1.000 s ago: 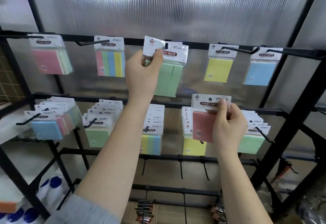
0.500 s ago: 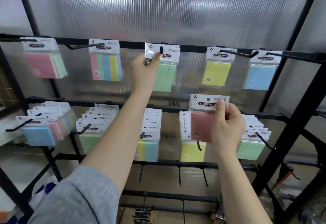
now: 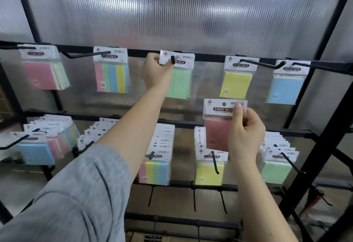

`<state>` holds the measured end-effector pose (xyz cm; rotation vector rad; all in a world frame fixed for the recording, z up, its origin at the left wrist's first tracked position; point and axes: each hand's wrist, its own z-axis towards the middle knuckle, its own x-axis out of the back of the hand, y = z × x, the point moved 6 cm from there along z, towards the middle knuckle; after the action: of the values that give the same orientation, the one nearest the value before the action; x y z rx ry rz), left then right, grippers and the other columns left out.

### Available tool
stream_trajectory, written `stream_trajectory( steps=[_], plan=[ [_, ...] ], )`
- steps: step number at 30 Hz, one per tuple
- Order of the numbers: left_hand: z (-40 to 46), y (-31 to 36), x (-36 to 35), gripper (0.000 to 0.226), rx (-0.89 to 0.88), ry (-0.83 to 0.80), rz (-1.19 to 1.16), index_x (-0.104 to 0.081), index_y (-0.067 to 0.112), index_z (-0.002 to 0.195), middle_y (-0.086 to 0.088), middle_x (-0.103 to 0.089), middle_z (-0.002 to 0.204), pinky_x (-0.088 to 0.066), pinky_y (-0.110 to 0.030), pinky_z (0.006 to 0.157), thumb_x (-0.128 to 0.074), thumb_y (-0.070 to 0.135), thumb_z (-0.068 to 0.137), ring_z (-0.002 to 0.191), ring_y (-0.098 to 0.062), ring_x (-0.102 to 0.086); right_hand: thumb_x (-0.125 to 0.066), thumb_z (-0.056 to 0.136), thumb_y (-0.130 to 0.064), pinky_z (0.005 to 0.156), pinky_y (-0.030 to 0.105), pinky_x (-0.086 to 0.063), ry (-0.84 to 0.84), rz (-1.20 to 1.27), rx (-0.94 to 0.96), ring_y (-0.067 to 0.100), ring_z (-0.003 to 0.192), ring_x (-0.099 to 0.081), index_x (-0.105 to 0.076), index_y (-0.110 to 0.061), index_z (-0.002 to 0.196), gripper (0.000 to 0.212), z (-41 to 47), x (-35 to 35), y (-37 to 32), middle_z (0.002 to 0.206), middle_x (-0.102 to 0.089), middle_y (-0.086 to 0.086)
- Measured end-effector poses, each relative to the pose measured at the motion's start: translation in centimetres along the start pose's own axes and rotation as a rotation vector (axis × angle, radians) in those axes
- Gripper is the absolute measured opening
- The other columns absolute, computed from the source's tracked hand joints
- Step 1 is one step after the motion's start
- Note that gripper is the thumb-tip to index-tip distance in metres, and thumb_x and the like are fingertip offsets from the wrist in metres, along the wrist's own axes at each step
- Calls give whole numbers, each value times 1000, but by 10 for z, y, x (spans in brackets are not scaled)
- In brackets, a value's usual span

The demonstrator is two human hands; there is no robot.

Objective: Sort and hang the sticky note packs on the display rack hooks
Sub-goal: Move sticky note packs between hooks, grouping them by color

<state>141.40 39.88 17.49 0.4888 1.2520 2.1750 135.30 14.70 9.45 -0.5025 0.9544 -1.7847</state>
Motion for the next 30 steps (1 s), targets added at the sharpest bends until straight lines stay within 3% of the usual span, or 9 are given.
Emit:
stream_trajectory(
  steps=[3,7,12,15,18,21,24,27,30],
  plan=[
    [1,-1,-2,31,-4,20,54,-46,17,95,2,-53,96,-33,-19,47,-69,35,83,70,-8,-50,-51,98,-26,47,18,-22,-4,-8,0,5,49,-24,-27,-19,57,48,3,-1,1,52,-25,-9],
    [6,-5,-3,37,0,26,104,-48,16,107,1,-51,105,-38,-22,51,-68,35,83,83,-16,-56,-51,98,-25,47,19,-22,-14,-2,0,5,48,-24,-27,-19,56,48,5,-3,3,52,-24,-9],
    [3,-8,1,39,-2,10,115,-50,15,108,3,-54,96,-38,-25,54,-66,41,84,78,-15,-54,-50,98,-26,48,19,-21,-34,27,-9,4,49,-24,-27,-20,57,48,4,-9,6,52,-25,-11],
    [1,-11,7,23,46,-39,42,-53,13,107,1,-61,99,-46,-27,67,-55,30,92,88,-16,-60,-52,98,-26,47,18,-22,-47,29,-11,4,48,-25,-27,-20,56,49,1,-14,6,51,-26,-11],
    [-1,-9,20,18,60,-120,115,-55,11,107,2,-55,99,-37,-23,74,-47,22,95,91,-13,-51,-56,95,-26,48,17,-25,-68,40,-20,3,47,-29,-30,-22,55,48,-3,-19,6,44,-33,-14],
    [-4,-14,42,12,39,-191,206,-55,18,98,1,-61,102,-41,-26,77,-44,22,95,90,-14,-55,-58,94,-27,48,15,-28,-73,48,-29,2,48,-33,-37,-22,55,45,-7,-23,3,44,-37,-16],
    [-15,-26,74,20,23,-266,278,-61,18,104,1,-64,107,-47,-32,86,-44,26,96,97,-16,-60,-58,94,-29,47,17,-25,-55,44,-30,5,48,-28,-33,-18,55,48,-13,-27,-3,50,-30,-11],
    [-31,-44,116,24,27,-295,382,-62,19,109,4,-63,106,-43,-29,82,-45,30,96,99,-15,-58,-58,94,-30,47,18,-22,-52,50,-33,5,48,-26,-31,-16,56,49,-26,-34,-12,52,-27,-8],
    [-38,-67,165,17,60,-239,489,-62,22,102,3,-61,102,-45,-30,80,-48,28,95,92,-17,-57,-58,94,-29,46,17,-22,-46,72,-38,5,47,-26,-32,-13,56,48,-47,-45,-25,51,-27,-9]
  ],
)
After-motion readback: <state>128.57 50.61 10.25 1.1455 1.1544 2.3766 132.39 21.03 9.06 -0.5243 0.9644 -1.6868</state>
